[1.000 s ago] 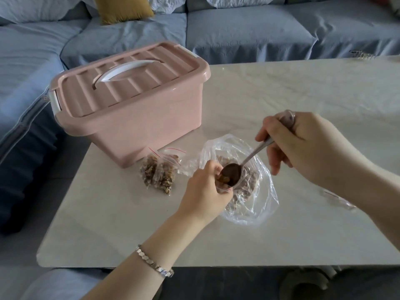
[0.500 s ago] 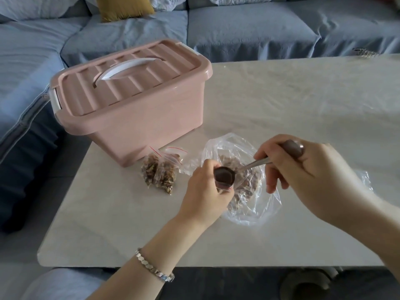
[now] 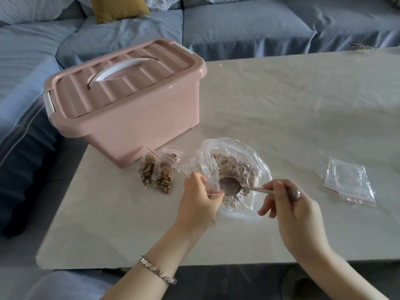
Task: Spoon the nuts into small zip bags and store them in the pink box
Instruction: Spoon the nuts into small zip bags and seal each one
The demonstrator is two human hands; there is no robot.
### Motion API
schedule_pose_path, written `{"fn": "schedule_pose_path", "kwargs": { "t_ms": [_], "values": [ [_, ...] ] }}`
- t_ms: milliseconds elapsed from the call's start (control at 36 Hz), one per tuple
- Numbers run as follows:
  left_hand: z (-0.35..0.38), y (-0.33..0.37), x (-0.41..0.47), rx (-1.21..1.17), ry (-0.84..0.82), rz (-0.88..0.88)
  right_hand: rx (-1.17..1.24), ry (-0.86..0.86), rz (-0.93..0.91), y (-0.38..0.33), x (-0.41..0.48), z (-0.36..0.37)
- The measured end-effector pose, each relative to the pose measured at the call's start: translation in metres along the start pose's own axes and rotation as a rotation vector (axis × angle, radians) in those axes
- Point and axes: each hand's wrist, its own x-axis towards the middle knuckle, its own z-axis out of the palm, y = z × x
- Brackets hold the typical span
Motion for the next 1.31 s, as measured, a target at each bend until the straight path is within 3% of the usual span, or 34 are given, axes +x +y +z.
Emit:
{"fn": "schedule_pose_path", "kwargs": {
  "t_ms": [500, 667, 833, 1111, 1306],
  "values": [
    [-0.015, -0.002, 0.006, -0.068, 0.074, -0.188, -0.208, -0.151, -0.144, 0.023, -0.003, 0.011],
    [-0.009, 0.001, 0.012, -0.170, 0.064, -0.206, -0.066, -0.215, 0.022, 0.025, -0.002, -0.003],
    [-0.001, 0.008, 0.010, -0.265, 0.112, -0.158, 0.168, -0.147, 0.235, 0.030, 0.001, -0.001],
    [-0.012, 0.005, 0.006, -0.163, 0.083, -0.017, 0.722, -0.027, 0.751, 0.034, 0.007, -0.006],
    [-0.022, -0.003, 0.005, -0.112, 0.115, 0.027, 0.811, -0.004, 0.797, 0.035, 0.011, -0.013]
  ]
}}
